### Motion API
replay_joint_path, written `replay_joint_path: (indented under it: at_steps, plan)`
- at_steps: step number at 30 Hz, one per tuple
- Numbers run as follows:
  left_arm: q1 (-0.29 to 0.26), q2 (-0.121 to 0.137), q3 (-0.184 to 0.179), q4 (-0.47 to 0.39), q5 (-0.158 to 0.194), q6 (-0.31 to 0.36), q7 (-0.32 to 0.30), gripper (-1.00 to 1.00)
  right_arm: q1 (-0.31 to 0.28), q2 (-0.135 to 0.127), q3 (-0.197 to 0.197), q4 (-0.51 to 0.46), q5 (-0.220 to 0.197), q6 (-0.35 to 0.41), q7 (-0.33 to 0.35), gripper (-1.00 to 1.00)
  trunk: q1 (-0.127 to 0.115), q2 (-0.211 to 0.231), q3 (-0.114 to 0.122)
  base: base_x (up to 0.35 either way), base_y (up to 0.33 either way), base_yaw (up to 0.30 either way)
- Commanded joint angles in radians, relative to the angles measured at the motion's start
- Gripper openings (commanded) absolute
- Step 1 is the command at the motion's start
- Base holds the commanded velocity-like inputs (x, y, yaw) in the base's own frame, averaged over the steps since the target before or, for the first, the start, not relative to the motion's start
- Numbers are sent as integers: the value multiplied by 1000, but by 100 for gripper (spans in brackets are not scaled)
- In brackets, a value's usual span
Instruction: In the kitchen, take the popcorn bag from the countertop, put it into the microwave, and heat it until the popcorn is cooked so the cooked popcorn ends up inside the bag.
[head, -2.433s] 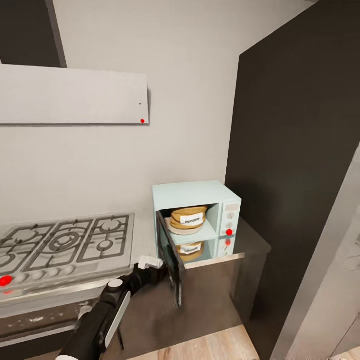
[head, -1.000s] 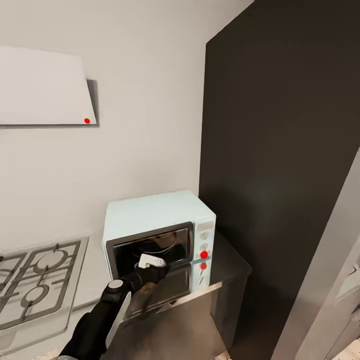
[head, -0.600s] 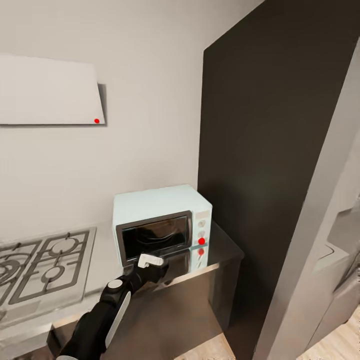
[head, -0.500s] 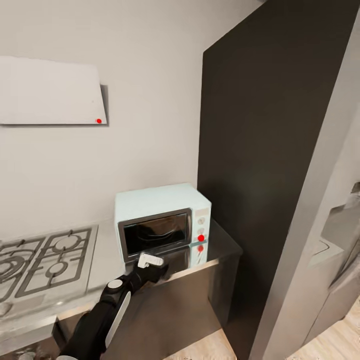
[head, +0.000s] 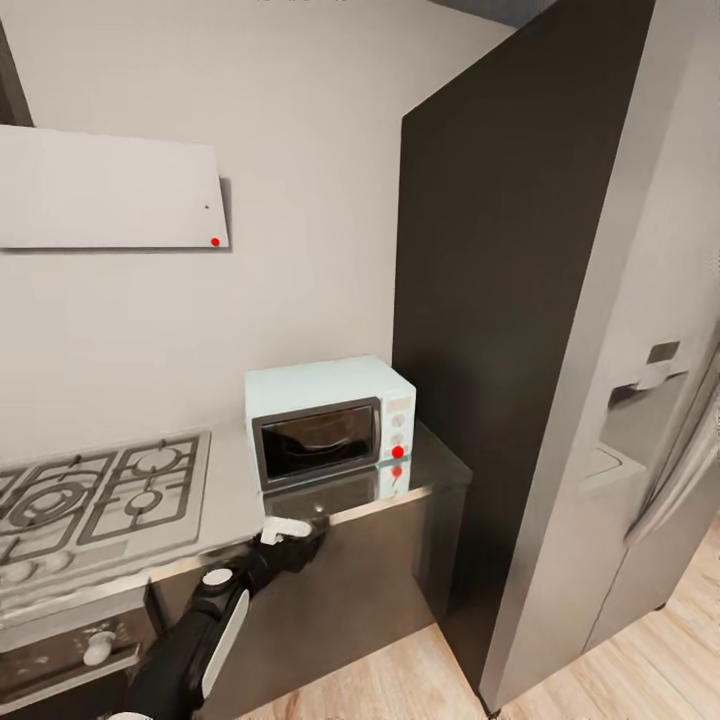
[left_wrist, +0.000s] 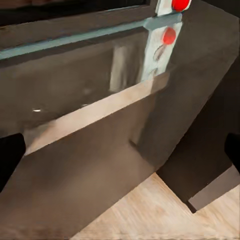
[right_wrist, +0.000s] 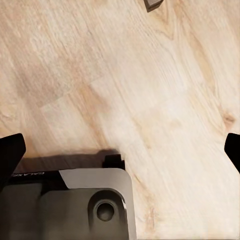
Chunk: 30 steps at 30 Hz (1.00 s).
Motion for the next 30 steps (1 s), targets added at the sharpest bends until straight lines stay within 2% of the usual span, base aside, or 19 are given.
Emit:
replay_joint_path:
  at_steps: [1,3,5,6,8,9,11,12,13,16,18,22,25,30]
  plan:
    - [0,1,41,55,1,2,-4,100,-1,-1,-9,2,10,-2,2,100,0,-1,0,-56,0,0]
    - [0,7,89,171,1,-15,-4,100,-1,-1,-8,2,10,-3,2,100,0,-1,0,-29,0,0]
    - [0,17,128,326,1,-63,-4,100,-1,-1,-8,2,10,-4,2,100,0,-1,0,-12,0,0]
    - [-1,32,164,568,1,-185,-4,100,-1,-1,-7,2,10,-5,2,100,0,-1,0,-2,0,0]
    - [-1,39,175,687,1,-273,-3,100,-1,-1,-7,2,10,-5,2,100,0,-1,0,-1,0,0]
    - [-1,47,179,775,2,-326,0,100,-1,-1,-7,2,10,-5,2,100,0,-1,0,0,0,0]
    - [-1,73,180,886,3,-344,29,100,-1,-1,-7,2,10,-5,2,100,0,-1,0,0,0,0]
    - [-1,91,180,939,3,-348,61,100,-1,-1,-7,2,10,-5,2,100,0,-1,0,0,0,0]
    - [15,114,180,976,3,-320,115,100,-1,-1,-7,2,10,-5,2,100,0,-1,0,0,0,0]
    - [122,125,179,990,3,-138,154,100,-1,-1,-7,2,9,-5,2,100,0,-1,0,0,0,0]
    - [192,126,179,992,2,-70,160,100,-1,-1,-7,2,9,-5,2,100,0,-1,0,0,0,0]
    - [310,114,177,993,2,-31,164,100,-1,-1,-7,2,10,-5,2,100,0,-1,0,0,0,0]
    - [342,110,177,993,2,-24,165,100,-1,-1,-7,2,10,-5,1,100,0,-1,-1,0,0,16]
    - [353,109,178,992,1,-22,165,100,-1,-1,-8,2,10,-1,-2,100,0,-1,-1,0,0,186]
